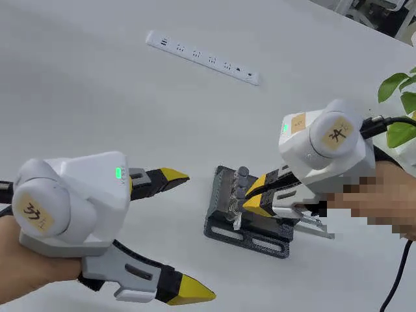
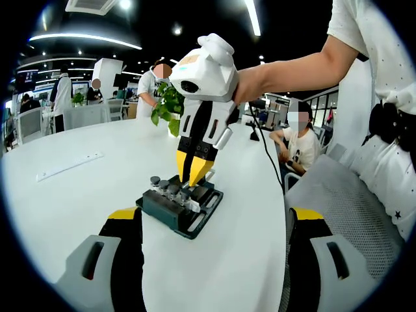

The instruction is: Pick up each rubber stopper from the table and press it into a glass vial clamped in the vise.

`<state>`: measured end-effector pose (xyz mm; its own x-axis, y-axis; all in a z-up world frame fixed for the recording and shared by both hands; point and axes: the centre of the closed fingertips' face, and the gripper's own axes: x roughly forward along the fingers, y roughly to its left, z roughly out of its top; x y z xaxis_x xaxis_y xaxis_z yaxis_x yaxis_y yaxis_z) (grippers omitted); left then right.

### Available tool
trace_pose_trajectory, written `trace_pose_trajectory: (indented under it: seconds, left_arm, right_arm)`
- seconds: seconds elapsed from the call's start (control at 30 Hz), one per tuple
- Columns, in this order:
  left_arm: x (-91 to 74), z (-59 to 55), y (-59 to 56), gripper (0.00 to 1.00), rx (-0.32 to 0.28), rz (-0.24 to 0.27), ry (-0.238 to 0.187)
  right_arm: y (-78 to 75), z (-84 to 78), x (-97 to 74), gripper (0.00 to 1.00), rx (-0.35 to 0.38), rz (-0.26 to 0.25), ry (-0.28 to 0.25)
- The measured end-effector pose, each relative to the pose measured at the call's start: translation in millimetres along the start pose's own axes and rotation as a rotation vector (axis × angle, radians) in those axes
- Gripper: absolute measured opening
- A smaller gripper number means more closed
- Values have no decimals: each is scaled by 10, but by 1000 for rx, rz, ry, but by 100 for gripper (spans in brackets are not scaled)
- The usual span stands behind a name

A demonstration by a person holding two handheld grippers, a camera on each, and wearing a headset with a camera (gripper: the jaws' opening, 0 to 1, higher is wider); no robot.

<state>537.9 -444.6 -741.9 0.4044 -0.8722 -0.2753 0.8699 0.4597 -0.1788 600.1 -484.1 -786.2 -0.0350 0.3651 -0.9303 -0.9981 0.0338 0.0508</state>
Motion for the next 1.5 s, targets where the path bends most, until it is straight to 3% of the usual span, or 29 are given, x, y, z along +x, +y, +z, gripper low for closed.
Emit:
trace_pose_trajectory:
  seconds: [0.87, 1.5]
  left_arm:
    - [-17, -50, 42, 90, -21, 0, -12]
    - [-16, -43, 58, 89, -21, 0, -20]
  right_arm:
    - [-18, -40, 106, 2, 3, 12, 18]
    - [-17, -26, 128, 3, -21, 34, 73]
